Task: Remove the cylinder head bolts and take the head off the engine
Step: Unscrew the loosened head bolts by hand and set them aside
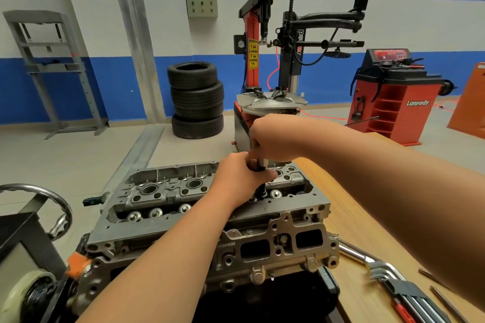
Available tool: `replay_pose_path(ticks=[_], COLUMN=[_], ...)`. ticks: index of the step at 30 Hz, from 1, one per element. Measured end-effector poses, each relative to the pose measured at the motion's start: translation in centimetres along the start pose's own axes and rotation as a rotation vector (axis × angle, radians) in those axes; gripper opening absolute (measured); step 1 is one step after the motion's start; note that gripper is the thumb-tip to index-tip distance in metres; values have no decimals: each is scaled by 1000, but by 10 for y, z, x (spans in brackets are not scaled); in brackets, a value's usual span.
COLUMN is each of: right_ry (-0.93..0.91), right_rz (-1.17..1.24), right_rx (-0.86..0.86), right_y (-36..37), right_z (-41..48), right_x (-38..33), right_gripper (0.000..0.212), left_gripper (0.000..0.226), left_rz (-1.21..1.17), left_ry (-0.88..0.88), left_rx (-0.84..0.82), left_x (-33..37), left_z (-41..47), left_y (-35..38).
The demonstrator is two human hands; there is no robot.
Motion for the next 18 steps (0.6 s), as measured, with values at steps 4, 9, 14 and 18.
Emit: replay_pose_path(ticks=[4,9,14,18], right_ry=[-79,-120,46,49], right_rz=[-22,27,-4,3], right_rx=[-39,-32,60,12], right_y=[-4,-7,0,0], right_z=[-5,-6,-2,2], right_x=[-1,-1,6,1], right_gripper=[22,18,47,38], left_gripper=[13,6,19,31], left_rz=[-4,-10,94,50], left_ry=[34,47,63,39], left_rx=[-111,-87,37,80], left_x=[-3,-7,-4,-3], left_z=[-4,-3,0,1], left_y=[5,1,-1,-2])
Point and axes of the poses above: each hand's wrist, its own z-axis towards the middle knuckle, its own y-axis out of the palm, x = y × z, the point moved 5 cm from there along z, towards the middle knuckle, and after that the axes turned 8 degrees about x, right-handed, at the moved point
